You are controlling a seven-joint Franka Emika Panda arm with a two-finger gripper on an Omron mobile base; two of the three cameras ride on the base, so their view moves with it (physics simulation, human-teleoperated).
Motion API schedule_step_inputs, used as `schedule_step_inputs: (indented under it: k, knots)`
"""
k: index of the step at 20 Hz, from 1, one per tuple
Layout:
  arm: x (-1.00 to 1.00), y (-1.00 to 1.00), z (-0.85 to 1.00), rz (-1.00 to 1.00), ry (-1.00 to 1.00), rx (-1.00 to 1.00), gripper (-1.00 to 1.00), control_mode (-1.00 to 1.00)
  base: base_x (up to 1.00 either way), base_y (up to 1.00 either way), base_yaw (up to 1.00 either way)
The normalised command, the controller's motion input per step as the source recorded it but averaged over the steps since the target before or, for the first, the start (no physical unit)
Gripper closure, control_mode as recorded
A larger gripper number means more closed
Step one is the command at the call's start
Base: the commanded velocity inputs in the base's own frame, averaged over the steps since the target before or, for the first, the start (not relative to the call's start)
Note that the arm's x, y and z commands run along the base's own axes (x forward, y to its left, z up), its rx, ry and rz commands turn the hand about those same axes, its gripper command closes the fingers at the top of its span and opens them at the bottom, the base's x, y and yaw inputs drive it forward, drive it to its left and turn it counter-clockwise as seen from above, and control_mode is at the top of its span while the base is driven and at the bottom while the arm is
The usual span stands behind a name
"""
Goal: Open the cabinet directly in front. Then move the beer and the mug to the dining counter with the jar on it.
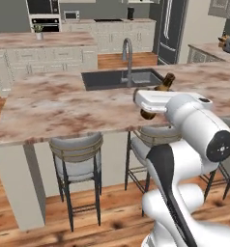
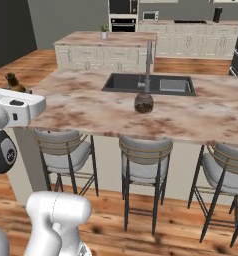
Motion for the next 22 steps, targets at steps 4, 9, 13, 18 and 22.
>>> schedule_step_inputs:
  k: [4,9,13,18,22]
  knots:
    - [0.0,0.0,0.0,0.0,0.0,0.0,1.0,1.0,0.75,-0.17,0.0]
    - [0.0,0.0,0.0,0.0,0.0,0.0,1.0,1.0,0.64,-0.7,0.02]
    - [0.0,0.0,0.0,0.0,0.0,0.0,1.0,1.0,0.28,-0.71,0.04]
    - [0.0,0.0,0.0,0.0,0.0,0.0,1.0,1.0,0.07,-0.02,0.02]
    - [0.0,0.0,0.0,0.0,0.0,0.0,1.0,1.0,0.56,0.0,0.0]
